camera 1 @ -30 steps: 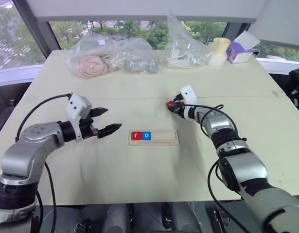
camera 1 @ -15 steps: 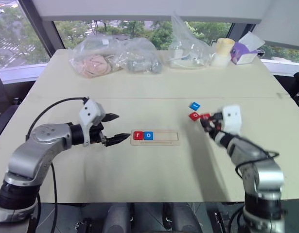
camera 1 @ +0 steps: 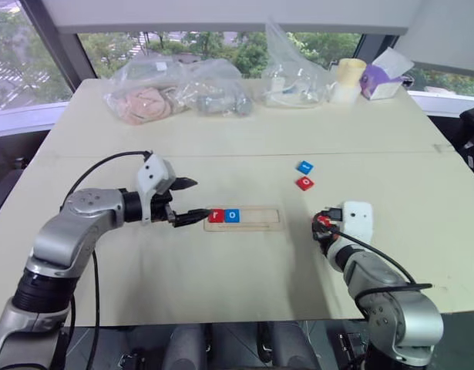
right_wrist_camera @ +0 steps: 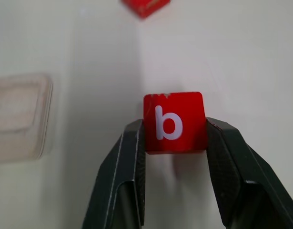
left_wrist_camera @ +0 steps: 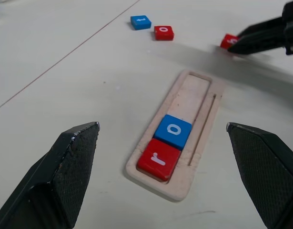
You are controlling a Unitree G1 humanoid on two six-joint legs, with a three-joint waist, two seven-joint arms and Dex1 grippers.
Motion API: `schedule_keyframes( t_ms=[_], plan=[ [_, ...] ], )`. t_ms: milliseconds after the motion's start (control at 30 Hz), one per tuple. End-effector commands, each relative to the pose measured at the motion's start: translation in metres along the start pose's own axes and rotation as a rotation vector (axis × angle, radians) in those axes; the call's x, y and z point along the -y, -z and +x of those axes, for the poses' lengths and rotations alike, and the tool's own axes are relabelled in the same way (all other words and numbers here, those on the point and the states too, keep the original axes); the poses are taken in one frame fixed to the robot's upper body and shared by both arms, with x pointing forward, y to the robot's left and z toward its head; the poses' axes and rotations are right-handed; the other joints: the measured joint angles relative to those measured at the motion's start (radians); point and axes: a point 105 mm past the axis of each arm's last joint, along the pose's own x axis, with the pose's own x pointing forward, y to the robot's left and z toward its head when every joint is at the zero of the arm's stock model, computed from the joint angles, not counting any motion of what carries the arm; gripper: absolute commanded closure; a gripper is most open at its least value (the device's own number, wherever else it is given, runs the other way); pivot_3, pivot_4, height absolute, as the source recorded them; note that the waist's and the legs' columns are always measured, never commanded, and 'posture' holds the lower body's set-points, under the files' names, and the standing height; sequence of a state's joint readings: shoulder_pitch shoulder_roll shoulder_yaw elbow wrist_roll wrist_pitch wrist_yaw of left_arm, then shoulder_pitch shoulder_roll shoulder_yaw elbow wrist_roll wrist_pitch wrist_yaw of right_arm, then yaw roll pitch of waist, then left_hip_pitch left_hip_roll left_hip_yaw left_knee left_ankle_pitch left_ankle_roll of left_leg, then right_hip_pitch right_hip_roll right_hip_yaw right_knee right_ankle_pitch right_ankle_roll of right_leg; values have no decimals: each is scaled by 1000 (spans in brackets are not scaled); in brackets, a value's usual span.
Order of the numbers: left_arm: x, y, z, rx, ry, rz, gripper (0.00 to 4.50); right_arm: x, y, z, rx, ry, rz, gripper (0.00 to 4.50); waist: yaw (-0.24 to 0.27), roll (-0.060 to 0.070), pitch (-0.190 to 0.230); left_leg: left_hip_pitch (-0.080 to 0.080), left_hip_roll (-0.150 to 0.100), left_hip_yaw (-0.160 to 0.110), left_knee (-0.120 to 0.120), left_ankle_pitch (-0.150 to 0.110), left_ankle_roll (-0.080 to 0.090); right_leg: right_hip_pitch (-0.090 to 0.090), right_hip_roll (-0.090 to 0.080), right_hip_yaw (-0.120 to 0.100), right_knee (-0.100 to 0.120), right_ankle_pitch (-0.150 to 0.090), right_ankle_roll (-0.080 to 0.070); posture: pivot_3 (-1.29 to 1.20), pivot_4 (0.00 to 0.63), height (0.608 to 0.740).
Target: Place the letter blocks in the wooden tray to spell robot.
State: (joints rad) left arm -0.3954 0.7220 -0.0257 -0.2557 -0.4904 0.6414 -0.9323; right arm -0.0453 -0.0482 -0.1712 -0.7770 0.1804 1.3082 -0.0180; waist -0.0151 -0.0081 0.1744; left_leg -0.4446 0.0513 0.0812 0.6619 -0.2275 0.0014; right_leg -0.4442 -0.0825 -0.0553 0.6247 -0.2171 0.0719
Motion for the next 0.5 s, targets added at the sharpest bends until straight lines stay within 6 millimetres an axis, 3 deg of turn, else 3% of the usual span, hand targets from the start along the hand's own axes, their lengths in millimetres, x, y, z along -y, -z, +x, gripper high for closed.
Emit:
schedule_keyframes(
  t_ms=[33,167,200,333,400,500],
  plan=[
    [-1,-7,-1,17,3,32,0,-2,-6,-2,24,-18,25,1895,1,0,0,0,0,0,0,0,0,0,0,0,0,0,0,0,150,739],
    [-1,-5,-4,14,-4,26,0,-3,-4,-2,-10,-33,-25,22,1,0,0,0,0,0,0,0,0,1,0,0,-1,0,0,0,150,739],
    [-1,-4,-5,7,-6,22,0,-2,-5,-2,-12,-34,-45,22,0,0,0,0,0,0,0,0,0,1,-1,0,-1,0,0,0,150,739],
    [0,4,-11,-31,9,6,0,4,-50,-14,153,-114,-145,22,-2,1,1,0,0,0,0,0,0,0,-1,0,-2,0,0,0,150,739],
    [5,3,-15,-35,52,-16,0,-21,-75,-33,254,-467,-305,22,-1,2,2,0,0,-1,-1,0,0,0,-1,0,-3,0,0,0,150,739],
    [10,5,-16,-51,104,-32,0,-30,-71,-52,214,-779,-389,22,4,2,2,2,0,-1,-4,0,0,2,0,-1,-8,0,1,0,150,739]
  ],
)
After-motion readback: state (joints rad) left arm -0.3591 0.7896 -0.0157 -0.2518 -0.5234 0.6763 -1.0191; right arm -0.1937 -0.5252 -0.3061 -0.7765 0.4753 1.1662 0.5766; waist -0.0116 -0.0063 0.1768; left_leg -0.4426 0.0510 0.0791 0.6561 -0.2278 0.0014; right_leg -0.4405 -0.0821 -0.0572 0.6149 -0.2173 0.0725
